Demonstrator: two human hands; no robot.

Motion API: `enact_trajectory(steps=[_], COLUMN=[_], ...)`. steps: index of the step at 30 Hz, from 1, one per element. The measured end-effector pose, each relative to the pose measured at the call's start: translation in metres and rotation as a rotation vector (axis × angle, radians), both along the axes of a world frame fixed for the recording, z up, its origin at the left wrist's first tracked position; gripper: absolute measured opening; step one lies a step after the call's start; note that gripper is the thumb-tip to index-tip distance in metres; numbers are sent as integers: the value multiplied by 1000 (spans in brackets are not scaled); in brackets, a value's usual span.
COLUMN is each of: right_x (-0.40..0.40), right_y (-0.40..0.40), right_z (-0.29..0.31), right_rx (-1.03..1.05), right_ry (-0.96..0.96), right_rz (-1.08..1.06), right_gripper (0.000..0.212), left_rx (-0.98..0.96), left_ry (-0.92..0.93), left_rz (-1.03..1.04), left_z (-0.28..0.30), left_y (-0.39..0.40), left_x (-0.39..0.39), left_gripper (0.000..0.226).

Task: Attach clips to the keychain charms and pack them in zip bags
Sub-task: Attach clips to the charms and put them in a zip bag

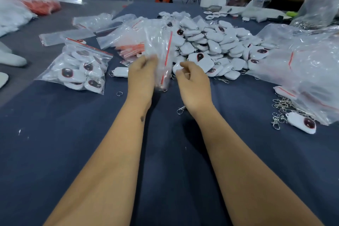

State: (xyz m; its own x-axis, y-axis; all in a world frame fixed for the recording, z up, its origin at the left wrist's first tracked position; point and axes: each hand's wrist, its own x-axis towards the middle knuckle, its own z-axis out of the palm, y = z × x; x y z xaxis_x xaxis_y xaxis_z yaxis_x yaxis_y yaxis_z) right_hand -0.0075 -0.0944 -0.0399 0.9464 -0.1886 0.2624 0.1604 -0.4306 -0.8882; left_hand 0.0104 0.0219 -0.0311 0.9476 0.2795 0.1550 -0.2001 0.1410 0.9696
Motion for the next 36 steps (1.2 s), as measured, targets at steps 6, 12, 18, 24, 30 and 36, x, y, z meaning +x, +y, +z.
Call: enact_trajectory(steps=[6, 12, 18, 24, 30, 36], right_x=[-1, 2, 7, 6, 3, 5], right_y=[-2, -9, -15, -16, -16, -18], right_z=[5, 7, 6, 7, 9, 13], right_rx=[397, 552, 635, 521, 545, 876], right_ry=[43, 17, -32, -66, -66, 124], right_rz=[219, 69, -61, -170, -88, 104], right_gripper=[20, 5, 36, 28, 16, 44], left_rx=[-473, 85, 95, -119, 507, 388], left_ry=[154, 66, 33, -6, -265, -182], left_rz=[-306, -93, 35, 379, 538, -275], left_z=[7, -2, -4, 2, 8, -3], left_y=[0, 2, 10, 20, 5, -18], left_x=[-3, 5, 10, 11, -2, -8], left_gripper=[38, 40, 8, 47, 67, 80])
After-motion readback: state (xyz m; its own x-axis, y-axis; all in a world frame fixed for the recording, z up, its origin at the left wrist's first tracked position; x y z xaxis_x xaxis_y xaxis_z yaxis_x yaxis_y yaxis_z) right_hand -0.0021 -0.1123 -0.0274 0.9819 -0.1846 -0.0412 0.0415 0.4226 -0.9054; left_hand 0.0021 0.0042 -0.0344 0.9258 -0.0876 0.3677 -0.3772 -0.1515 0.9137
